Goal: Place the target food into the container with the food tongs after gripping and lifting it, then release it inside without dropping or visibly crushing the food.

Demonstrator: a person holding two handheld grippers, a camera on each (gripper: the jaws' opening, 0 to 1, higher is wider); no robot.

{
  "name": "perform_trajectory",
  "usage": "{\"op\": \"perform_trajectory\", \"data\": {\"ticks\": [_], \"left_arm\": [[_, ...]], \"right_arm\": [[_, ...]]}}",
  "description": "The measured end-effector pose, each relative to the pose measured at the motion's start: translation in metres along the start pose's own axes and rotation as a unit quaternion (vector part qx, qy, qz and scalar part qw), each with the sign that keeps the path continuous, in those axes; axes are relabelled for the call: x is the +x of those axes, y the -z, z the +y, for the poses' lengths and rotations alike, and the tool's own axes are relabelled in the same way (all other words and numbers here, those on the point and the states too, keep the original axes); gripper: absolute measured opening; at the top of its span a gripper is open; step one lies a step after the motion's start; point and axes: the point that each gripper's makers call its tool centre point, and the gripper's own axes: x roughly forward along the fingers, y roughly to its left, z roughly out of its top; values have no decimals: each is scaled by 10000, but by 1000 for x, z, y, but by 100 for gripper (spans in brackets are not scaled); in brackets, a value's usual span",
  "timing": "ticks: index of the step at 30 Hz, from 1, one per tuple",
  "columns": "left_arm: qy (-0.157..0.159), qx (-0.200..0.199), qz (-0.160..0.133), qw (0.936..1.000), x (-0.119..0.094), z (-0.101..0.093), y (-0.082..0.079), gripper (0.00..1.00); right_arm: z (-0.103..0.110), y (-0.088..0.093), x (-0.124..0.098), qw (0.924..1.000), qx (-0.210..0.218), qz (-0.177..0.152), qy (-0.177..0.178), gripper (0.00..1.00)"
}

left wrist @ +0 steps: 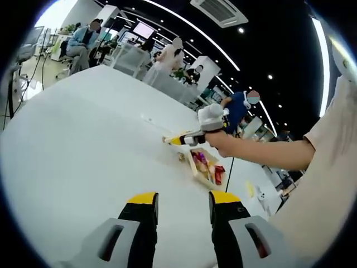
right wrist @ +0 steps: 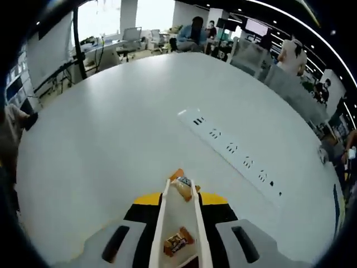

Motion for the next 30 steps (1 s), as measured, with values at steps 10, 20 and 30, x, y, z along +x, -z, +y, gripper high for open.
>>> {"op": "perform_trajectory", "data": {"ticks": [10, 20, 30], "left_arm": [[50, 36, -53, 10000, -2, 1, -2, 35], [13, -45, -95, 9999, -1, -3, 3, 35], [-131, -139, -75, 9998, 1, 3, 7, 35]], "right_arm": [[14, -10, -20, 9930, -1052, -105, -527, 23], [6, -9, -3, 9667, -2315, 300, -1051, 24], [-1, -8, 9, 9674, -2260, 291, -1105, 24]]}}
